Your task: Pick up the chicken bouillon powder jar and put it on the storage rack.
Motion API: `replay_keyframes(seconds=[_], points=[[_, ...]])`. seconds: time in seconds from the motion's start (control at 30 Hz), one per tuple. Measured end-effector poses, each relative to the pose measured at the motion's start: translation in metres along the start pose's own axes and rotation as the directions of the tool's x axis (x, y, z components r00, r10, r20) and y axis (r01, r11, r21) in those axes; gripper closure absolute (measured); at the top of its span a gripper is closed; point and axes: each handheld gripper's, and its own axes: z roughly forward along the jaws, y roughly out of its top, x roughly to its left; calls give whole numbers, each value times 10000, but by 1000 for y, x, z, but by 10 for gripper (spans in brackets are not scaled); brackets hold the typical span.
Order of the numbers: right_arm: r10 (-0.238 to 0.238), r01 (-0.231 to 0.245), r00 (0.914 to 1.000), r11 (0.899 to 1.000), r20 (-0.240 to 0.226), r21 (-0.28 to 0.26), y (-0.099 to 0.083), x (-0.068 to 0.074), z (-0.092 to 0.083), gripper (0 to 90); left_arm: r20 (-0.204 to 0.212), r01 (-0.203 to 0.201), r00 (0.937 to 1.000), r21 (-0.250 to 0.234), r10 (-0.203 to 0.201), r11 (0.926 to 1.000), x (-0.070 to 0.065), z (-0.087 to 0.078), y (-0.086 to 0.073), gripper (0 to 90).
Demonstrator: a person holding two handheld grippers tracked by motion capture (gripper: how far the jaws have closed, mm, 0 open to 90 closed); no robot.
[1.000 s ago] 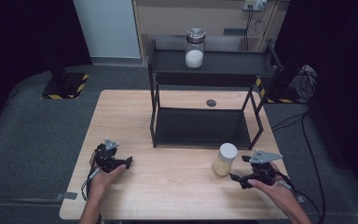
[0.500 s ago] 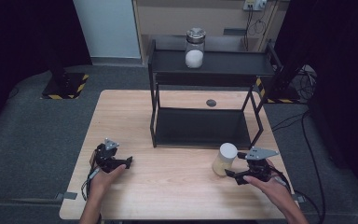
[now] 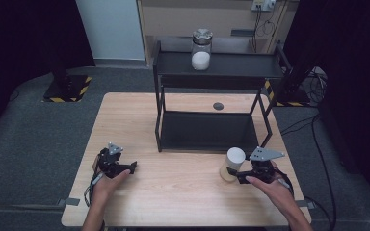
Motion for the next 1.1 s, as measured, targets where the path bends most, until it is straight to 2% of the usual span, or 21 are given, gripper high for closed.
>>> replay_keyframes(seconds=[0.17, 0.33, 0.63, 0.9, 1.1], points=[[142, -141, 9999, 9996, 16, -243, -2, 0, 2, 269, 8, -4, 10000, -7, 4, 10000, 0, 0, 0, 0], [105, -103, 9999, 9987, 39, -490, -3, 2, 4, 342, 12, -9, 10000, -7, 9, 10000, 0, 0, 0, 0], [-6, 11, 10000, 9984, 84, -570, -4, 4, 4, 353, 36, -15, 10000, -15, 15, 10000, 0, 1, 0, 0], [-218, 210, 9997, 9979, -134, -614, -1, 0, -4, 354, 40, -24, 10000, -22, 24, 10000, 0, 1, 0, 0], [-349, 325, 9980, 9984, -526, -462, 9, -13, -13, 354, 41, -21, 10000, -24, 21, 10000, 0, 1, 0, 0]])
